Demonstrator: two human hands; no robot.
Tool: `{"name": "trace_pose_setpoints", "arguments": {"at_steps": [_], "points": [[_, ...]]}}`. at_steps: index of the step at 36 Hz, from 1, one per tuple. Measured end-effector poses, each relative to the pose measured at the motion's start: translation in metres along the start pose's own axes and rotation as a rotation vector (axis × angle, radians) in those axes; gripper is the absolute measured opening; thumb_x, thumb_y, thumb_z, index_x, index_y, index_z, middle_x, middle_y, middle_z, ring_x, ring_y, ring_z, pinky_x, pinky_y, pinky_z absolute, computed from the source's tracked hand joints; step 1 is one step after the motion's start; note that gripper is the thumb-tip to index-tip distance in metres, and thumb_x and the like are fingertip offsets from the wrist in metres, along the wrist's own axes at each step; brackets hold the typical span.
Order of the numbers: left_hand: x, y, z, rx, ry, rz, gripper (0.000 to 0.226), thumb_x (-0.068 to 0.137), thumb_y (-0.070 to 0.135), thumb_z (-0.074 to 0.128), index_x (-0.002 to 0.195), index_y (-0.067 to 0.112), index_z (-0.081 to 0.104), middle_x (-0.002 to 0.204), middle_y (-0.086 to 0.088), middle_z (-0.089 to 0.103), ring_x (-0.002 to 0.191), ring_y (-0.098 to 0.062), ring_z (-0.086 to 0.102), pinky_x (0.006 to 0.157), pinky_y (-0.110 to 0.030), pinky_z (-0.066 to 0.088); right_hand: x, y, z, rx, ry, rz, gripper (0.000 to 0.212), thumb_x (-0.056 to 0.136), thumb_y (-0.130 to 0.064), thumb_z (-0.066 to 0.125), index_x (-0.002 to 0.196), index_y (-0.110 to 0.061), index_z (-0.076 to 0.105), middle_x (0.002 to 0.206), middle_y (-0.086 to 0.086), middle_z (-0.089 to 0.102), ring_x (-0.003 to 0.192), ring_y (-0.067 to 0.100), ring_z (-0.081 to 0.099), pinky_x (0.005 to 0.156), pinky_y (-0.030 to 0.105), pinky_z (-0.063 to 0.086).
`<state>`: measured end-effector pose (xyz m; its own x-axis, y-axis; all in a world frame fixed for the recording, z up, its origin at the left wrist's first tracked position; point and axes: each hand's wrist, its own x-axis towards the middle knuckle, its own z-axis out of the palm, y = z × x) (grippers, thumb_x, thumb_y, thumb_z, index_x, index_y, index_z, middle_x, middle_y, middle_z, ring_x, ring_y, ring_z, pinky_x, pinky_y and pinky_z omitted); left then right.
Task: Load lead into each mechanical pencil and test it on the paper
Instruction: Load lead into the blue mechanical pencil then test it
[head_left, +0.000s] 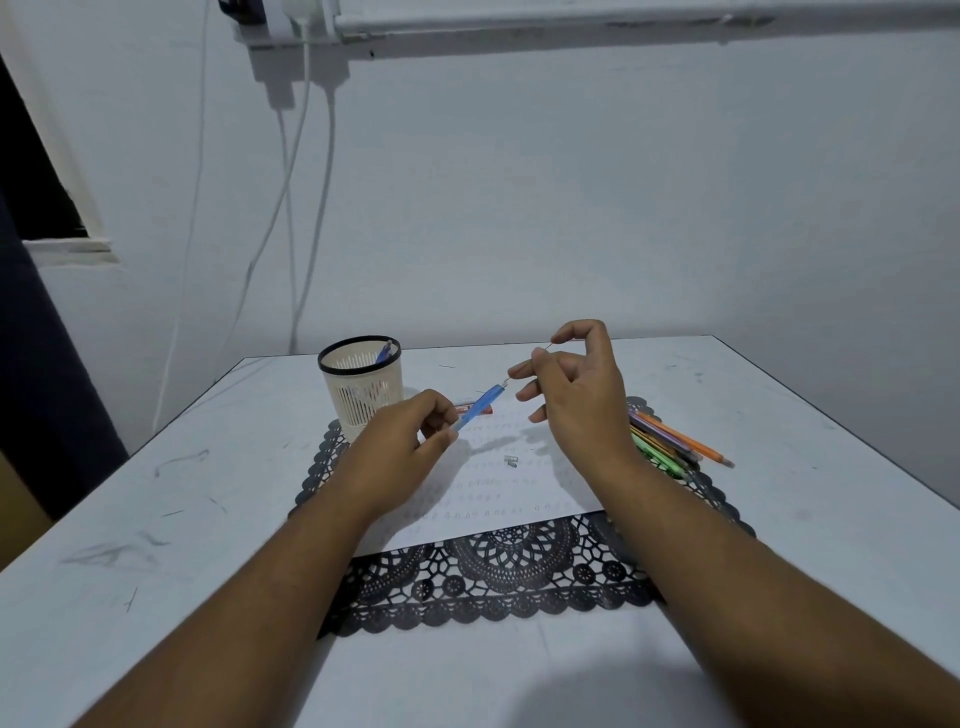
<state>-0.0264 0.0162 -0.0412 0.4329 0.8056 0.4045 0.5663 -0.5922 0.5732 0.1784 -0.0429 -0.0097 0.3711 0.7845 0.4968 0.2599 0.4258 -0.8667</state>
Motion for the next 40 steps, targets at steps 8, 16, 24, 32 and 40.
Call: {"name": "trace_pose_setpoints", "arguments": {"at_steps": [8, 16, 24, 32, 40], "points": [[0.0, 0.0, 0.0, -0.01, 0.006, -0.011, 0.009, 0.101, 0.027, 0.064, 0.1, 0.036, 0.064, 0.095, 0.017, 0.068, 0.088, 0.003, 0.06, 0.079, -0.028, 0.055, -0.001, 0.005, 0.003, -0.04, -0.024, 0.004, 0.014, 0.108, -0.023, 0.055, 0.108, -0.032, 0.045, 0.089, -0.008, 0.079, 0.075, 0.015, 0.073, 0.062, 0.041, 0.061], [0.0, -0.001, 0.0, -0.003, 0.006, -0.011, 0.009, 0.1, 0.027, 0.065, 0.1, 0.036, 0.064, 0.094, 0.017, 0.068, 0.089, 0.003, 0.06, 0.08, -0.029, 0.056, 0.0, 0.005, 0.003, -0.045, -0.029, 0.004, 0.014, 0.108, -0.023, 0.055, 0.109, -0.032, 0.046, 0.089, -0.01, 0.08, 0.076, 0.014, 0.073, 0.061, 0.037, 0.062], [0.0, 0.0, 0.001, -0.012, 0.011, -0.003, 0.009, 0.1, 0.026, 0.065, 0.099, 0.035, 0.064, 0.093, 0.016, 0.068, 0.087, 0.001, 0.061, 0.08, -0.033, 0.057, 0.0, 0.006, 0.003, -0.046, -0.025, -0.006, 0.015, 0.107, -0.023, 0.057, 0.109, -0.033, 0.047, 0.09, -0.01, 0.08, 0.078, 0.013, 0.074, 0.061, 0.037, 0.063], [-0.001, 0.003, 0.001, -0.041, 0.01, 0.002, 0.009, 0.1, 0.025, 0.065, 0.1, 0.034, 0.065, 0.093, 0.015, 0.068, 0.088, 0.002, 0.061, 0.078, -0.028, 0.055, -0.001, 0.008, 0.005, -0.041, -0.017, -0.023, 0.016, 0.104, -0.02, 0.06, 0.109, -0.031, 0.05, 0.093, -0.011, 0.079, 0.094, 0.01, 0.071, 0.06, 0.029, 0.061], [0.0, 0.004, 0.001, -0.084, 0.019, -0.015, 0.008, 0.1, 0.024, 0.066, 0.101, 0.032, 0.066, 0.093, 0.014, 0.069, 0.087, 0.002, 0.061, 0.074, -0.022, 0.051, 0.001, 0.016, 0.005, -0.123, -0.022, -0.041, 0.009, 0.098, -0.026, 0.067, 0.094, -0.031, 0.062, 0.09, -0.006, 0.074, 0.092, 0.014, 0.07, 0.072, 0.055, 0.063]]}}
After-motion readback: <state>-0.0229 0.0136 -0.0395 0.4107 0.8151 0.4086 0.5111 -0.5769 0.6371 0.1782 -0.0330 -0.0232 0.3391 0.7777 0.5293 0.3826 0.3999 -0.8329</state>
